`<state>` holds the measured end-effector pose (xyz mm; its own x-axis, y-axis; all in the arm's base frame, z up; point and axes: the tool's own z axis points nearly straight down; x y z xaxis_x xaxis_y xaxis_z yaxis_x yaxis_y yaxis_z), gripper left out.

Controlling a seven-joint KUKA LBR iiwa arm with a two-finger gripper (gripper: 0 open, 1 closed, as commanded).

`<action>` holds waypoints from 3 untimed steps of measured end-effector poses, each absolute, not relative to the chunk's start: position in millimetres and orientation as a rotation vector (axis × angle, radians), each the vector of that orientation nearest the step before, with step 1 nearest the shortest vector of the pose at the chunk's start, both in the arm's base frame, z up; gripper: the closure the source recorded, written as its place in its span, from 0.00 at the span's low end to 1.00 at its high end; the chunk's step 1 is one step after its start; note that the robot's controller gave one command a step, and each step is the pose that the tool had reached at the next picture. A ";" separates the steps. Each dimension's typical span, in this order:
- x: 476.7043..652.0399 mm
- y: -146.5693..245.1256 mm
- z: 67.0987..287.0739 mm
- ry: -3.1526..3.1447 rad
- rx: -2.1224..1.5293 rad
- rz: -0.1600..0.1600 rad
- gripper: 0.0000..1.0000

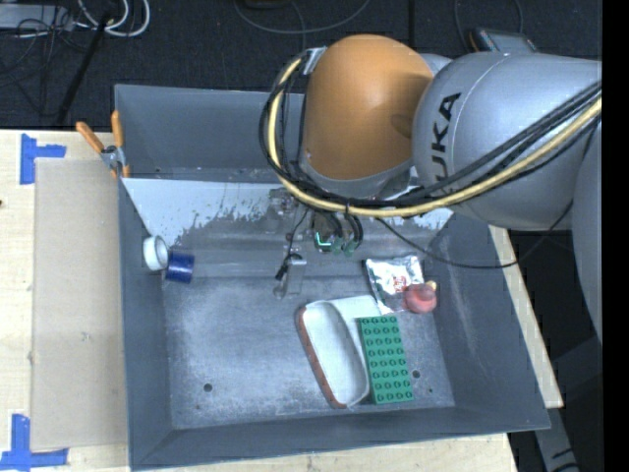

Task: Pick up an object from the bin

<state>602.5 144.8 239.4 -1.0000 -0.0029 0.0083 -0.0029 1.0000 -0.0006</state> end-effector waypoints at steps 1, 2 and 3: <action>571.6 80.3 167.5 -3.131 -0.028 0.006 0.00; 588.7 47.2 74.4 -3.134 0.004 0.003 0.00; 590.7 49.0 79.6 -3.142 0.002 -0.001 1.00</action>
Offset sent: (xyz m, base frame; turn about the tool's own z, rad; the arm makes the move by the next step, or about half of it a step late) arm -0.0285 -0.0605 -0.0666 0.0156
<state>590.7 49.0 79.6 -1.0000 -0.0015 -0.0005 -0.0015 1.0000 0.0007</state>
